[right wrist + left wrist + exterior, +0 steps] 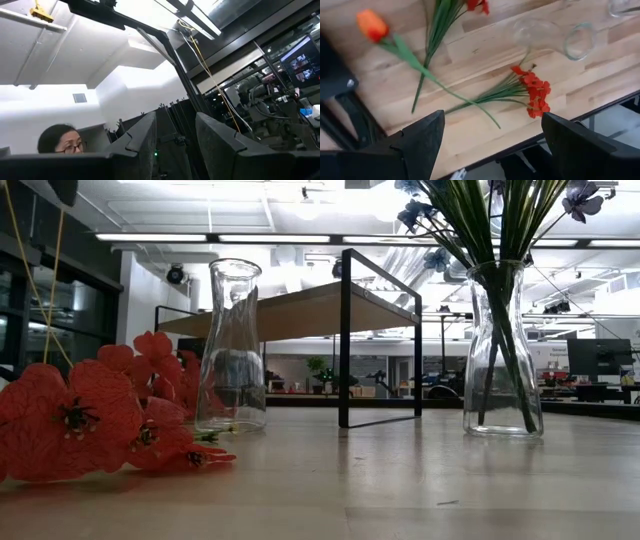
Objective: Pick and place flowers into a vace then onto a shelf
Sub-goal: Put the orange flower into the left transparent vase
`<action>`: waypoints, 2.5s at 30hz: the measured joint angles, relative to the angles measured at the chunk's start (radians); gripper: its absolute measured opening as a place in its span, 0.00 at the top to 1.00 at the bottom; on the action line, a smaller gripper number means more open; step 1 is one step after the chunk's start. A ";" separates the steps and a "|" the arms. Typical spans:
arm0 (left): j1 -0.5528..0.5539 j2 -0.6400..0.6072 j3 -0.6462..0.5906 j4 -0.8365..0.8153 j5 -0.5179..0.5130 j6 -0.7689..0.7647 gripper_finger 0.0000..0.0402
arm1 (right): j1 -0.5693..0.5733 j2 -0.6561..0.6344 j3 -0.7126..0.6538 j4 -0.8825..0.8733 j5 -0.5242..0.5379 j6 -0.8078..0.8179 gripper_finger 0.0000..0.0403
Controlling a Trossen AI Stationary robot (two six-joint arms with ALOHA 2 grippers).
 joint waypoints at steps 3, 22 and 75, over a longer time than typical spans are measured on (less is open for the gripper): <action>-0.001 0.019 0.001 0.003 0.025 -0.040 0.09 | 0.000 0.000 0.000 0.016 0.000 0.000 0.68; -0.229 0.101 0.001 -0.049 -0.175 -0.345 0.09 | 0.000 0.000 0.076 -0.041 -0.123 -0.316 0.68; -0.334 0.383 -0.077 0.133 -0.087 -0.967 0.09 | 0.000 0.000 0.270 -0.778 0.611 -0.320 0.68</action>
